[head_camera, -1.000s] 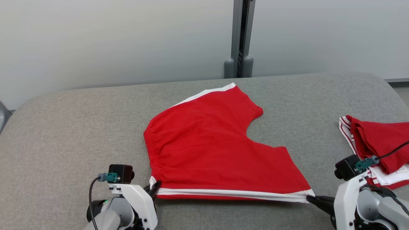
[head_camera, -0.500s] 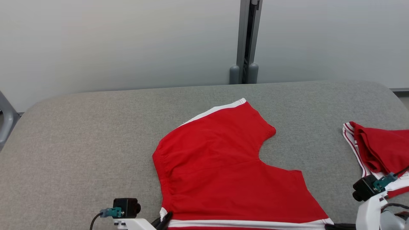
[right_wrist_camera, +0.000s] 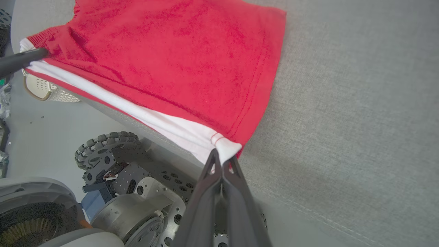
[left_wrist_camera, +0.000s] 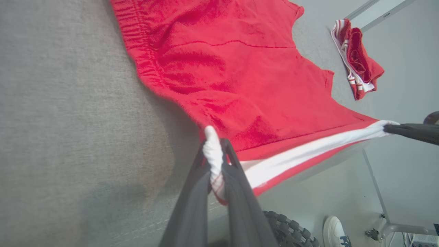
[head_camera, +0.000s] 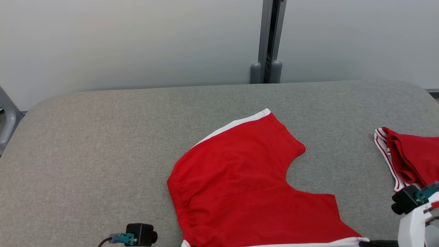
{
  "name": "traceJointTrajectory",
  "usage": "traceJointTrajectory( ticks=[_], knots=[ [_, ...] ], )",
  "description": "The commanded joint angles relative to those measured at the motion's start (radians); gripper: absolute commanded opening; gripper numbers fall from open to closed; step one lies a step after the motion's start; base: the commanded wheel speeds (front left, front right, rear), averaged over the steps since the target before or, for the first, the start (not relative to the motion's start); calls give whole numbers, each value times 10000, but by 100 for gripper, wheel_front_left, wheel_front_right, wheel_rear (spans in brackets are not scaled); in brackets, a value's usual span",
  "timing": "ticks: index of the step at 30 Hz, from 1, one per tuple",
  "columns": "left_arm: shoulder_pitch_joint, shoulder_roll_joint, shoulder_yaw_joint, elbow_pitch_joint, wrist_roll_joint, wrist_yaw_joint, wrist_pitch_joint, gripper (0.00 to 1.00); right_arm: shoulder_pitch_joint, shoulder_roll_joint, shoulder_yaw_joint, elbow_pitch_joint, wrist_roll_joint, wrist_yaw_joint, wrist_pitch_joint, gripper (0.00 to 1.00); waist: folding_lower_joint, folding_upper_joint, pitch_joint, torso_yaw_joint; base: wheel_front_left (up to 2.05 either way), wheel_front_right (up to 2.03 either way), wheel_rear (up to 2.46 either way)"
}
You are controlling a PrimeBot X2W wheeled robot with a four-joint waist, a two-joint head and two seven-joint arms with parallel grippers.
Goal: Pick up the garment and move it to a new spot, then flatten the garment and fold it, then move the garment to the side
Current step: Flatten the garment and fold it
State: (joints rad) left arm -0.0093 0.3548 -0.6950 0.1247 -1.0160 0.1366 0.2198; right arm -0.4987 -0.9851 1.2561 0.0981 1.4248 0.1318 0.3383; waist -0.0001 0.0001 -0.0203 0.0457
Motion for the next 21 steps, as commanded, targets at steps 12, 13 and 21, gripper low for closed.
traceJointTrajectory(
  ticks=[12, 13, 21],
  knots=[
    [-910, -453, 529, -1319, -1737, 179, 1695, 0, -1472, -8, -1132, 64, 118, -16, 320, 0, 1, -1, 774, 550, 0, 0, 0],
    [-1022, -492, 582, -1360, -1865, 166, 1797, 0, -1622, 12, -1198, 122, 105, -15, 396, 0, 1, -1, 852, 628, 0, 0, 0],
    [-2016, -1195, 1121, -916, -2627, 16, 1979, 0, -2897, 430, -1802, 1027, 75, -16, 942, 0, 1, -1, 1555, 1337, 0, 0, 0]
  ],
)
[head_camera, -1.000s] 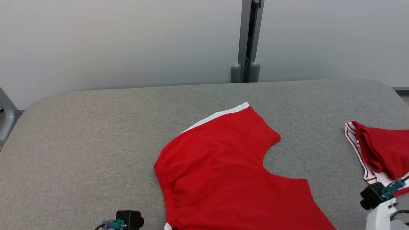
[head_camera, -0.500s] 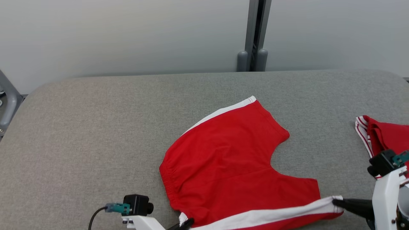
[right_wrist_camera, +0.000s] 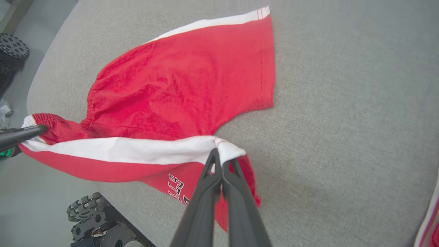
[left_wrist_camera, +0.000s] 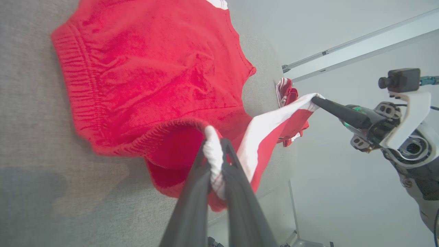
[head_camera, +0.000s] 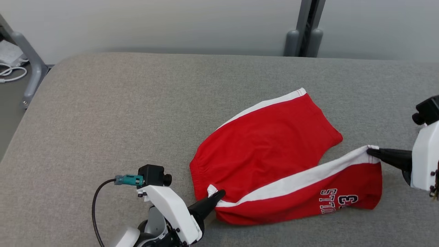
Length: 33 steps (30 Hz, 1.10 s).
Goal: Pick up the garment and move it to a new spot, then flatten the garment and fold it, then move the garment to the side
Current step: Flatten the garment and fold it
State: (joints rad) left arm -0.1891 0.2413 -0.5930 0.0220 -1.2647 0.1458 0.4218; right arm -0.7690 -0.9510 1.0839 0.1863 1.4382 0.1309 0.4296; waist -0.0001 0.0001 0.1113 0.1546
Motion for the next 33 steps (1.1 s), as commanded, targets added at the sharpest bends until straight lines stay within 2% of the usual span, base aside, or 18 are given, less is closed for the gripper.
traceJointTrajectory(
  ticks=[1, 10, 18, 25, 33],
  knots=[
    [-302, -140, 160, 201, -186, -122, -71, 0, -341, 167, -139, 239, -112, -5, 47, 0, 1, -1, 313, 308, 0, 0, 0],
    [-873, -777, 438, 955, -149, -620, -777, 0, -1099, 659, -301, 1080, -740, -5, -321, 0, 1, -1, 702, 767, 0, 0, 0],
    [-1465, -1347, 587, 1851, 97, -1004, -1708, 0, -1630, 1144, -363, 1984, -1398, -5, -1306, 0, 1, -1, 1215, 1077, 0, 0, 0],
    [-2005, -1729, 734, 2641, -138, -927, -2363, 0, -2112, 1381, -250, 2609, -1833, -7, -1872, 0, 1, -1, 1631, 1230, 0, 0, 0],
    [-2716, -1871, 448, 3383, -532, -754, -3047, 0, -2667, 1661, 53, 3156, -2230, -7, -2440, 0, 1, -1, 1985, 1304, 0, 0, 0]
  ],
)
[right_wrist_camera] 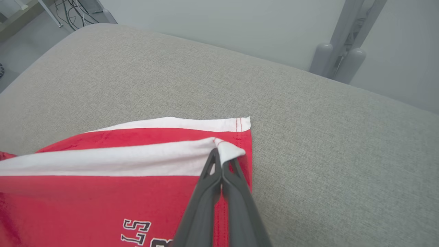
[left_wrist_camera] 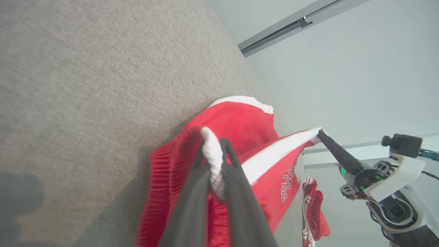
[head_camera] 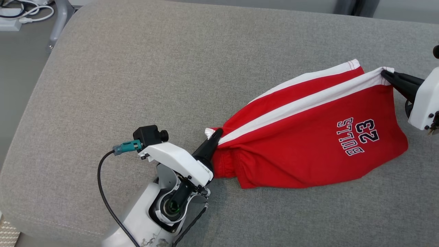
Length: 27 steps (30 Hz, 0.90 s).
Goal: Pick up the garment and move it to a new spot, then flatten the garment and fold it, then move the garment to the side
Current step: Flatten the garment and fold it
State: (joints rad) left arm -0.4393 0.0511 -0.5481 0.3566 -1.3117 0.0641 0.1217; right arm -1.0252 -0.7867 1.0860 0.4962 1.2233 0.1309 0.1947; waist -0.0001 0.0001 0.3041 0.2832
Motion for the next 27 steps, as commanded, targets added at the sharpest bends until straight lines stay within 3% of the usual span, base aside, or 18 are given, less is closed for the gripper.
traceJointTrajectory(
  ticks=[1, 12, 27],
  knots=[
    [-287, 31, -61, 110, -128, 60, -115, 0, -164, 45, 68, 121, -116, -7, -171, 0, 1, -1, 97, 30, 0, 0, 0],
    [-1243, 22, -1033, 590, -1086, 51, -768, 0, -844, 268, 527, 690, -275, -5, -832, 0, 1, -1, 586, 209, 0, 0, 0],
    [-2156, 27, -1606, 1262, -1763, -30, -1672, 0, -1381, 629, 1020, 1334, -83, -5, -1841, 0, 1, -1, 969, 305, 0, 0, 0]
  ],
)
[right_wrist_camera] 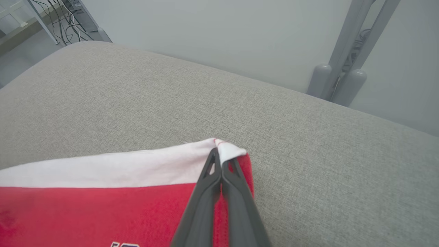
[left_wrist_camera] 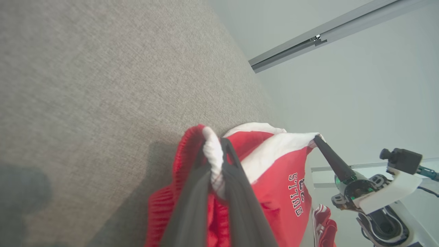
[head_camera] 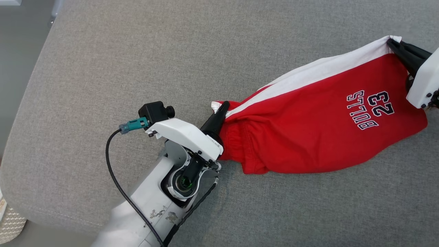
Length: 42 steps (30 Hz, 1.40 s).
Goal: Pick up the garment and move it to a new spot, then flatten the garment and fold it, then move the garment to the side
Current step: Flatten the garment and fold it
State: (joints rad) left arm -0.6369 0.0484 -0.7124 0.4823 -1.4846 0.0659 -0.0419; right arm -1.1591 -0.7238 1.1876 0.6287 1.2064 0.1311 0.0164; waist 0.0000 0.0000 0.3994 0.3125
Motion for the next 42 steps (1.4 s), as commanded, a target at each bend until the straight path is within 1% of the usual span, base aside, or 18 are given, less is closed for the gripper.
traceJointTrajectory(
  ticks=[1, 4, 5, 6, 7, 8, 9, 11, 12, 19, 27, 30, 32, 33, 38, 39, 40, 42],
  knots=[
    [-240, 52, -33, 33, -67, -59, -54, 0, -76, 17, 50, 70, 74, -7, -135, 0, 0, 0, 50, 33, 0, 0, 0],
    [-423, 52, -216, 138, -224, -65, -173, 0, -213, 47, 151, 233, 19, -8, -300, 0, 0, 0, 135, 101, 0, 0, 0],
    [-482, 50, -281, 171, -251, -71, -213, 0, -233, 66, 154, 286, 58, -8, -412, 13, 0, 0, 158, 118, 0, 0, 0],
    [-554, 49, -351, 206, -276, -79, -249, 4, -257, 80, 162, 353, 47, -7, -538, 79, 0, 0, 180, 132, 0, 0, 0],
    [-604, 49, -412, 240, -320, -86, -284, 22, -259, 99, 191, 420, 57, -8, -623, 100, 0, 0, 198, 144, 0, 0, 0],
    [-636, 50, -478, 282, -361, -79, -314, 42, -283, 115, 199, 509, 48, -7, -718, 100, 0, 0, 212, 151, 0, 0, 0],
    [-676, 52, -556, 325, -391, -62, -341, 49, -299, 141, 224, 579, 48, -8, -787, 100, 0, 0, 218, 156, 0, 0, 0],
    [-764, 50, -675, 399, -446, -46, -408, 90, -297, 209, 272, 758, 83, -7, -893, 100, 0, 0, 225, 148, 0, 0, 0],
    [-805, 53, -725, 468, -425, -11, -471, 100, -280, 253, 299, 872, 62, -7, -933, 100, 0, 0, 217, 139, 0, 0, 0],
    [-952, 72, -917, 1076, -237, 48, -955, 100, 6, 652, 373, 1443, 6, -7, -1762, 100, 0, 0, -141, -84, 0, 0, 0],
    [-699, 765, -823, 1567, 676, 166, -1952, 100, 677, 1123, 244, 1735, -724, -7, -2787, 100, 0, 0, -1055, -715, 0, 0, 0],
    [-580, 1079, -778, 1518, 1431, 324, -2171, 100, 808, 1305, -634, 1569, -1327, -8, -2837, 100, 0, 0, -1375, -992, 0, 0, 0],
    [-398, 1387, -457, 1276, 2351, 553, -2226, 100, 1453, 1480, -1927, 1144, -2320, -8, -2820, 100, 0, 0, -1683, -1284, 0, 0, 0],
    [-398, 1387, -457, 1276, 2351, 553, -2226, 100, 1453, 1480, -1927, 1144, -2320, -8, -2820, 100, 0, 0, -1683, -1284, 0, 0, 0],
    [297, 1744, 478, 352, 4773, 1269, -2230, 100, 2763, 1876, -4467, 112, -4536, -7, -2824, 100, 0, 0, -2151, -1724, 0, 0, 0],
    [297, 1744, 478, 352, 4773, 1269, -2230, 100, 2763, 1876, -4467, 112, -4536, -7, -2824, 100, 0, 0, -2151, -1724, 0, 0, 0],
    [716, 1769, 924, -55, 5550, 1490, -2231, 100, 3468, 2063, -5402, -349, -5530, -8, -2824, 100, 0, 0, -2331, -1891, 0, 0, 0],
    [1167, 1804, 1233, -401, 6366, 1695, -2234, 100, 4183, 2335, -6305, -850, -6474, -8, -2824, 100, 0, 0, -2521, -2041, 0, 0, 0]
  ],
)
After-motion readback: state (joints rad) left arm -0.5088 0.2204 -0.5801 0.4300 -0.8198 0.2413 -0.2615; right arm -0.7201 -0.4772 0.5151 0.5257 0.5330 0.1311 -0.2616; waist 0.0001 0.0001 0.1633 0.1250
